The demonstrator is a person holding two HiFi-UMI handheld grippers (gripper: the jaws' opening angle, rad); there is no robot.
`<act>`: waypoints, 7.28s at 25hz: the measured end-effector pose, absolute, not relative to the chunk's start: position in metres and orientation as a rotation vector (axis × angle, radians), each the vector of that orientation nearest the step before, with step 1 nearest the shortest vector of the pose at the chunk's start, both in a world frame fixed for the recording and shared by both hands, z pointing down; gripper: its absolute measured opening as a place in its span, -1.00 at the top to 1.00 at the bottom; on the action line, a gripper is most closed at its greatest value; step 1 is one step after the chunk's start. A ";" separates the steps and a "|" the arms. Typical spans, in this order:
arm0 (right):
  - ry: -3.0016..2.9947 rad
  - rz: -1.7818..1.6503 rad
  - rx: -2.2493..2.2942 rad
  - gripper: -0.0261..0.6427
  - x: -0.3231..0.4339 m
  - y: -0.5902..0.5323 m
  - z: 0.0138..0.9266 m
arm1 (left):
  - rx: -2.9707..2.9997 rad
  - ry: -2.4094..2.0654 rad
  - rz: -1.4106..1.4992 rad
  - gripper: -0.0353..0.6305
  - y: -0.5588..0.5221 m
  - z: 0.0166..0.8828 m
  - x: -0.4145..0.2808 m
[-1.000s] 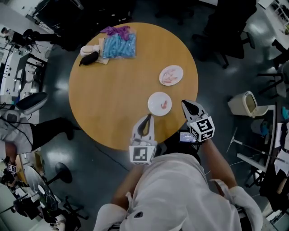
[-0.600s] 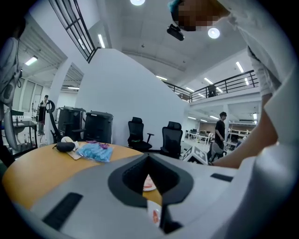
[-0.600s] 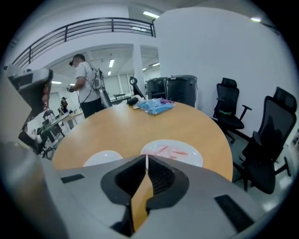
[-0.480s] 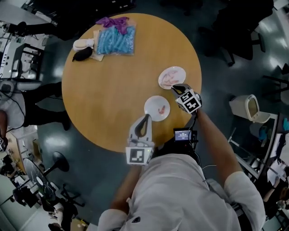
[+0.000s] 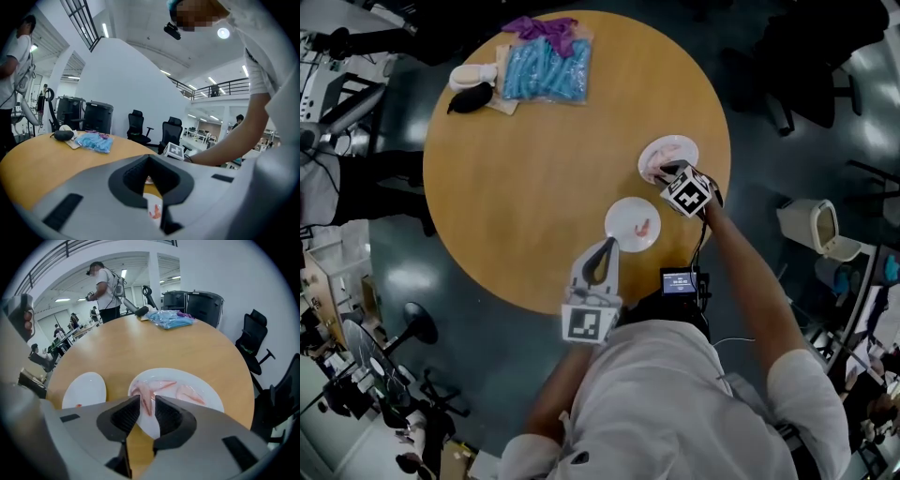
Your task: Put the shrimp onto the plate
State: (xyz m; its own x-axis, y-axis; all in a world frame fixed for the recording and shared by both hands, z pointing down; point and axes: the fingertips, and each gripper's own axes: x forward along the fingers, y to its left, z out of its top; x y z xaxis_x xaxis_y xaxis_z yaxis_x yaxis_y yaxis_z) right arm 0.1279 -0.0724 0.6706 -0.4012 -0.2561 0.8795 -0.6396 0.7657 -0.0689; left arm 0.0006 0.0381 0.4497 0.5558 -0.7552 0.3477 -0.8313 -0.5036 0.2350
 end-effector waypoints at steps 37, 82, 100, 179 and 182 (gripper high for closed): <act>-1.973 0.260 0.426 0.64 0.049 0.030 0.679 | 2.402 -1.292 0.200 0.87 0.068 0.444 -0.036; -2.093 0.249 0.260 0.81 0.089 0.017 0.623 | 2.419 -1.270 0.210 0.87 0.055 0.451 -0.025; -2.010 0.281 0.150 0.79 0.032 0.063 0.661 | 2.417 -1.304 0.194 0.87 0.076 0.454 -0.051; -2.060 0.416 0.498 0.64 0.114 -0.018 0.643 | 2.402 -1.246 0.193 0.87 0.059 0.461 -0.039; -1.964 0.458 0.681 0.64 0.160 -0.076 0.660 | 2.391 -1.255 0.223 0.87 0.054 0.464 -0.037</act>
